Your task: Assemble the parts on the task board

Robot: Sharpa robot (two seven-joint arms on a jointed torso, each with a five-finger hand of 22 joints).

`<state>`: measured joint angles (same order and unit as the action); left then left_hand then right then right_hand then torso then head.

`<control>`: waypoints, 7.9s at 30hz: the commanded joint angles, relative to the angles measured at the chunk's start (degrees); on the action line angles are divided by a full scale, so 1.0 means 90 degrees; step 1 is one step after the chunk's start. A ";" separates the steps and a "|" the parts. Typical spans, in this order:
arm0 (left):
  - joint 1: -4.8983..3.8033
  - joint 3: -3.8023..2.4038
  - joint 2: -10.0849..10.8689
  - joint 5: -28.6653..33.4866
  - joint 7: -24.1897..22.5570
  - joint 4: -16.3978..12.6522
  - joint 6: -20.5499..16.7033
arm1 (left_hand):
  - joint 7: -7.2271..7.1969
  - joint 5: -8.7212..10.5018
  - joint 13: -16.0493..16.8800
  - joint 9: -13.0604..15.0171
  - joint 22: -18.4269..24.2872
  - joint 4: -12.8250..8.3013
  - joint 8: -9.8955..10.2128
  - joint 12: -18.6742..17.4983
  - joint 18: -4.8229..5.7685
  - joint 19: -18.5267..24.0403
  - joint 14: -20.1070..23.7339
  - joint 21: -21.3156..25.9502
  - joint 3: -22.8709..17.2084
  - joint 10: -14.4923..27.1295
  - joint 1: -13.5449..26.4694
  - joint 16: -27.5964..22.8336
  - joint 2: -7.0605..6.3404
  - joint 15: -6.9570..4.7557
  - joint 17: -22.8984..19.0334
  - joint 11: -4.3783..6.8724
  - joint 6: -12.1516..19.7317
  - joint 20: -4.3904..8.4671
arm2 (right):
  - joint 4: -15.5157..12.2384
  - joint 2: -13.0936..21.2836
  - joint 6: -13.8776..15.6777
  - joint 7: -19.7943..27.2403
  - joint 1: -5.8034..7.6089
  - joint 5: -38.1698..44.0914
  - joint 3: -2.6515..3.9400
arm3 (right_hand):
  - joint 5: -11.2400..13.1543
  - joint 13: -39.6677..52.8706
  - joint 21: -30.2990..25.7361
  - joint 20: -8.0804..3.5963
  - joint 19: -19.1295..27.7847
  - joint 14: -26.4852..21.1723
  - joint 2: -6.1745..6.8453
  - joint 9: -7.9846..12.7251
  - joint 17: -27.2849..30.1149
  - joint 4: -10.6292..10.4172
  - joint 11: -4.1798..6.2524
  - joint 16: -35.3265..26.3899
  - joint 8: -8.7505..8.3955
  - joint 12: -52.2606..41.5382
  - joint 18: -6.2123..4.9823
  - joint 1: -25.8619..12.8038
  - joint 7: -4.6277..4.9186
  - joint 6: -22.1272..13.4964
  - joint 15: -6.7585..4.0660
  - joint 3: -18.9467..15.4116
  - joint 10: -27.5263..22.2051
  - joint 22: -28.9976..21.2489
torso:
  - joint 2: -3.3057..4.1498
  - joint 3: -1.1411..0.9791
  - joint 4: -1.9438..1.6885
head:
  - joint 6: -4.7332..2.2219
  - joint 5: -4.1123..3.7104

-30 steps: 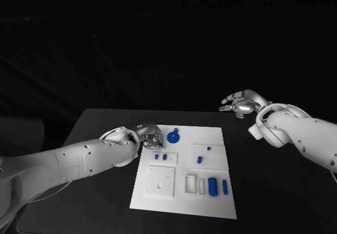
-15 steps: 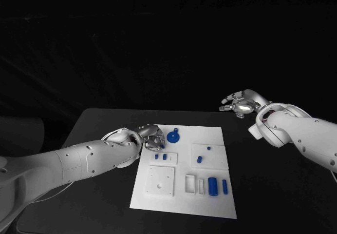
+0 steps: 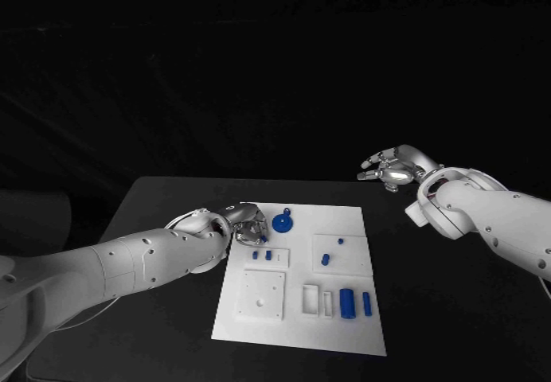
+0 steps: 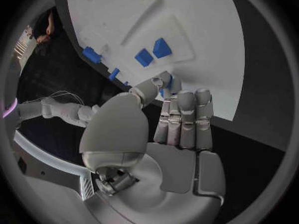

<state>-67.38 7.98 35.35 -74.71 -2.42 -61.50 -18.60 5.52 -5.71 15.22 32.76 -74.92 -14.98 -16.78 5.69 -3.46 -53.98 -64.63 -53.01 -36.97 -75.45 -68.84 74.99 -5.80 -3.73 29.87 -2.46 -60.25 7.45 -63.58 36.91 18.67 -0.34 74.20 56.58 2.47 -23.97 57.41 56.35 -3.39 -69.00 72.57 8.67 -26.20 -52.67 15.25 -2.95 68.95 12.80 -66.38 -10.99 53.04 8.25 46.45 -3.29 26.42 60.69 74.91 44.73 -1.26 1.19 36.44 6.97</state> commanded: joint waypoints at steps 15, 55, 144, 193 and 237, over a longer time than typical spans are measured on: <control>0.0012 0.0003 -0.0059 -0.0038 0.0020 0.0005 0.0044 | 0.0002 -0.0042 0.0005 0.0000 -0.0067 -0.0018 -0.0016 0.0007 -0.0182 -0.0002 -0.0031 -0.0044 -0.0020 -0.0066 -0.0005 0.0007 0.0056 -0.0029 -0.0006 0.0009 -0.0052 0.0206 | -0.0010 -0.0004 -0.0032 0.0055 -0.0002 0.0014 0.0003 | -0.0026 -0.0012 -0.0032 -0.0046 0.0005 0.0049 -0.0037 0.0011 -0.0008 -0.0006 0.0000 -0.0033 0.0029 -0.0032 -0.0445 -0.0039 0.0145 -0.0109 -0.0019 0.0031 -0.0043 0.0094 | 0.0000 -0.0006 0.0003 | 0.0005 -0.0011; 0.0012 0.0047 -0.0119 -0.0571 0.0151 -0.0211 0.0150 | 0.0009 -0.0032 -0.0002 -0.0030 -0.0087 -0.0051 0.0012 -0.0025 -0.0147 0.0063 0.0032 -0.0042 -0.0026 -0.0077 0.0007 0.0026 0.0066 -0.0019 0.0004 0.0002 -0.0048 0.0205 | -0.0014 -0.0006 -0.0037 0.0051 -0.0002 0.0016 0.0003 | -0.0026 -0.0025 -0.0028 -0.0049 -0.0011 0.0065 -0.0041 0.0012 -0.0012 -0.0006 0.0001 -0.0030 0.0031 -0.0045 -0.0445 -0.0038 0.0144 -0.0107 -0.0020 0.0031 -0.0033 0.0097 | 0.0003 -0.0010 0.0006 | 0.0026 -0.0042; -0.0493 -0.0188 0.0898 0.4275 -0.1341 -0.0589 0.1541 | 0.0414 0.0063 -0.0109 -0.0192 0.0432 0.0107 0.0179 -0.0193 0.0153 0.1095 0.1010 0.1111 0.0243 0.0699 0.0605 -0.1634 -0.0239 0.0426 -0.0796 -0.0407 0.1081 -0.0211 | -0.0667 0.0328 -0.0341 0.0598 -0.0463 0.2578 -0.0308 | 0.0985 -0.3400 -0.0764 0.0457 0.0913 -0.0780 -0.0013 -0.0112 0.0462 0.0127 -0.0298 -0.0672 0.0333 0.4316 -0.0442 0.0834 0.0289 0.0230 0.0293 0.1092 -0.0990 0.0050 | -0.0010 -0.0006 0.0002 | -0.0189 -0.0436; -0.0569 -0.0186 0.1124 0.7091 -0.2019 -0.1483 0.1272 | 0.0734 0.0136 -0.1022 -0.0433 0.0560 0.0193 0.0282 -0.0193 0.0161 0.3126 0.2851 0.2892 0.1123 0.2344 0.1384 -0.5449 0.0084 0.1775 -0.1641 -0.1040 0.1997 -0.1519 | -0.0312 -0.0349 0.0122 -0.0359 -0.1044 0.5108 -0.0711 | 0.2243 -0.4985 -0.0829 0.0292 0.0235 -0.0319 0.0404 -0.0001 0.0901 -0.0147 -0.0149 -0.0267 0.0649 0.6216 -0.0445 0.1473 0.0007 0.0915 0.0128 0.2256 0.0928 0.0127 | 0.0006 0.0003 0.0000 | -0.0041 -0.0324; -0.0569 -0.0186 0.1100 0.7135 -0.2073 -0.1506 0.1184 | 0.0709 0.0132 -0.1075 -0.0429 0.0519 0.0171 0.0227 -0.0167 0.0067 0.3065 0.2724 0.2907 0.1127 0.2249 0.1358 -0.5411 0.0088 0.1771 -0.1586 -0.1020 0.1937 -0.1537 | -0.0043 -0.0631 0.0067 -0.0851 -0.1226 0.5821 -0.0895 | 0.2331 -0.4653 -0.0589 0.0224 -0.0023 -0.0085 0.0424 -0.0050 0.0914 -0.0217 0.0011 -0.0125 0.0798 0.6161 -0.0445 0.1384 -0.0160 0.1316 -0.0030 0.2484 0.1305 0.0146 | 0.0002 -0.0002 -0.0004 | 0.0040 -0.0336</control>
<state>-72.40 6.34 45.32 -10.96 -20.13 -74.85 -7.69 11.02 -4.48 5.61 28.96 -70.16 -13.63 -14.48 3.83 -2.21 -26.04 -39.76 -26.83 -26.79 -54.87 -56.88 26.18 -5.02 12.25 15.52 -11.57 -42.45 -6.35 -64.17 31.29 22.11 -7.35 64.08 107.33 -4.99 -3.33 15.59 50.77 -1.36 -68.80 71.71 12.29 -26.62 -44.51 13.41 -1.85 67.62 19.63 -11.15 -11.98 66.00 6.66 57.93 -3.17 48.50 70.06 74.98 44.71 -1.26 1.17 36.69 3.91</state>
